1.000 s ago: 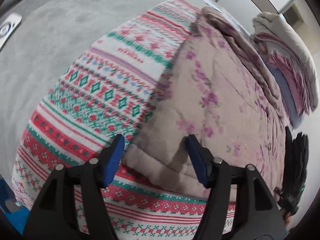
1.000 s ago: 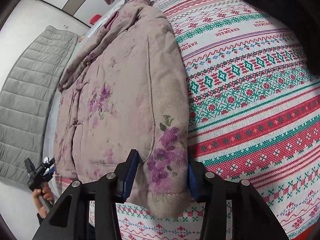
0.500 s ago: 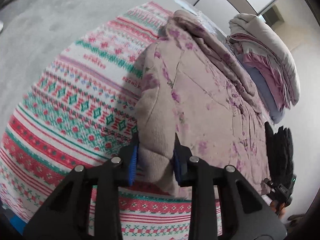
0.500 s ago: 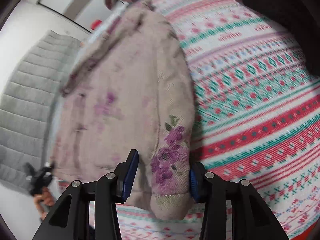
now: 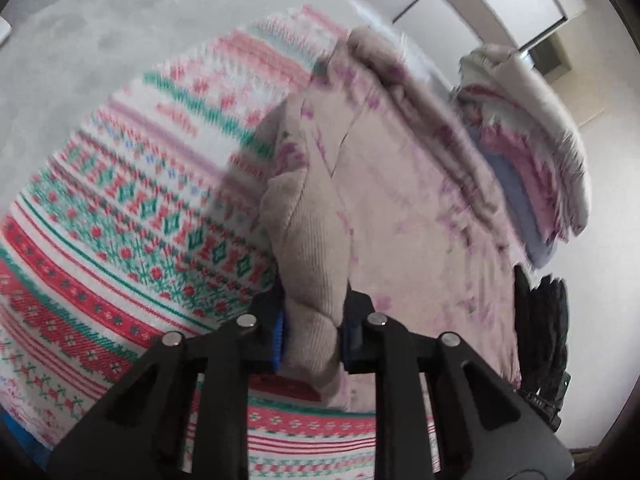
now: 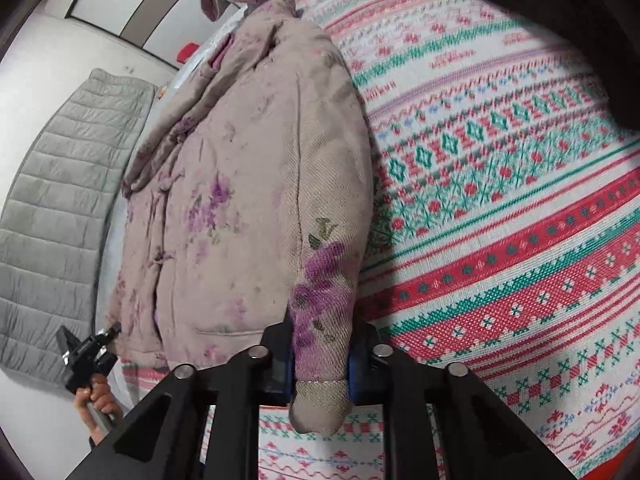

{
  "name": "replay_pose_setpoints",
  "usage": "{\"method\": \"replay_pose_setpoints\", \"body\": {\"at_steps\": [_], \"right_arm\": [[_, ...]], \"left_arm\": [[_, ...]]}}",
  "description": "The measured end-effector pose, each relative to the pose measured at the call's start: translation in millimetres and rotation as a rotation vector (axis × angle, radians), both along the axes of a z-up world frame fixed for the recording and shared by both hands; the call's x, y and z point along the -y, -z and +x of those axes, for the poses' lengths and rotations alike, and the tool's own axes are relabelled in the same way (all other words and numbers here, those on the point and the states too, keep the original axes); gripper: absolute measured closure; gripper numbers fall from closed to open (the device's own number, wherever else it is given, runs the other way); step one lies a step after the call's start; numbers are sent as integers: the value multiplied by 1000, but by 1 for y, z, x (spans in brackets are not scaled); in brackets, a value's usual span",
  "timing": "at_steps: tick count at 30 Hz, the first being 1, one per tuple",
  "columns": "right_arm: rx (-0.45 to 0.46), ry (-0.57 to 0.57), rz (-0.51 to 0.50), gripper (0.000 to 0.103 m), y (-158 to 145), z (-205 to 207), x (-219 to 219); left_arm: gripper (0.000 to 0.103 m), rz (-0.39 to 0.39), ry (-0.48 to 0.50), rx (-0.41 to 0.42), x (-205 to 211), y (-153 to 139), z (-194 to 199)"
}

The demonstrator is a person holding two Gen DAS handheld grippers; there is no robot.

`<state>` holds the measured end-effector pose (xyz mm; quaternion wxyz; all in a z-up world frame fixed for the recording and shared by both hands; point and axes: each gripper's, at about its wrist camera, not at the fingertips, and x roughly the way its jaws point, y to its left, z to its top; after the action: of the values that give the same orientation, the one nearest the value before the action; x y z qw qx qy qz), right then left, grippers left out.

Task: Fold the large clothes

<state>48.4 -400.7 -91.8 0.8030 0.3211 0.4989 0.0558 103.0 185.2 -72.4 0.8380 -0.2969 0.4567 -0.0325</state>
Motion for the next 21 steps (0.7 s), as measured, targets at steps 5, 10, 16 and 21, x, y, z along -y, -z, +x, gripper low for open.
{"method": "replay_pose_setpoints", "body": {"at_steps": [5,10,16,21], "right_arm": [[246,30,31,91,-75,-24,-2],[388,65,82,92,-115,-76,-4],[489,74,176,91,-138,-158,-1],[531,79,215,91,-148,-208,6]], "left_arm": [[85,-74,-53,135,-3,-56,-27],[85,-71,-70,216,3,-102,-92],[85,-81,-19,204,8,-133,-188],[85,-118,-13,213,5,-137,-220]]}}
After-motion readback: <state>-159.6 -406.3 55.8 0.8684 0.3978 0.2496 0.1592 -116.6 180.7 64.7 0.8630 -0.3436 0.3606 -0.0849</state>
